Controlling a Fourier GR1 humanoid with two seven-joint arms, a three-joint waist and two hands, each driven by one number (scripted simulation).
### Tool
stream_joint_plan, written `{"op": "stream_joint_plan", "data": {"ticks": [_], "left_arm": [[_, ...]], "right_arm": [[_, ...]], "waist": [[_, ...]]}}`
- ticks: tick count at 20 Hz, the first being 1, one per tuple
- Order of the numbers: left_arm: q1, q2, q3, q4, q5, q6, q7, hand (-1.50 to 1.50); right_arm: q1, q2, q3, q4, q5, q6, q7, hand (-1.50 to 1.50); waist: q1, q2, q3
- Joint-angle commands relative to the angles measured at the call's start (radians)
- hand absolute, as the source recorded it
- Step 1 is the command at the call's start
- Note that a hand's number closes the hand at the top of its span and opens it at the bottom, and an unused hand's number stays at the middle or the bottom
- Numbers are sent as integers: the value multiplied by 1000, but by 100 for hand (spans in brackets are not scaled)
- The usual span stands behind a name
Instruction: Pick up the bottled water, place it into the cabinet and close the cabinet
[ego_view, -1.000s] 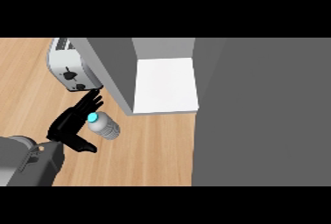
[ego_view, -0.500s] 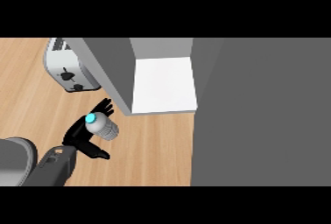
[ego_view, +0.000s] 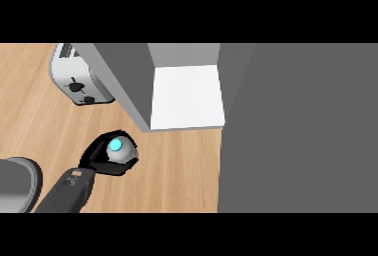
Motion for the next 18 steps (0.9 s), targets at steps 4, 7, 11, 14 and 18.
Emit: {"op": "stream_joint_plan", "data": {"ticks": [4,7,11,14,18], "left_arm": [[-26,-15,-59,16,-95,85,-219,150],[-4,-37,-36,57,-82,136,-276,150],[117,-84,29,4,-23,315,-295,150],[138,-170,50,-44,6,397,-273,150],[164,-196,29,-109,2,393,-241,150]], "right_arm": [[83,-38,-4,-170,-17,-2,36,-150],[119,-51,-7,-139,-17,6,11,-150],[116,-26,-29,-115,-24,-29,-18,-150],[120,-33,-15,-116,-17,-26,-15,-150],[135,-38,16,-196,-12,-52,32,-150]], "waist": [[-3,1,-2],[6,-3,0],[45,-13,3],[48,-15,4],[52,-15,4]]}}
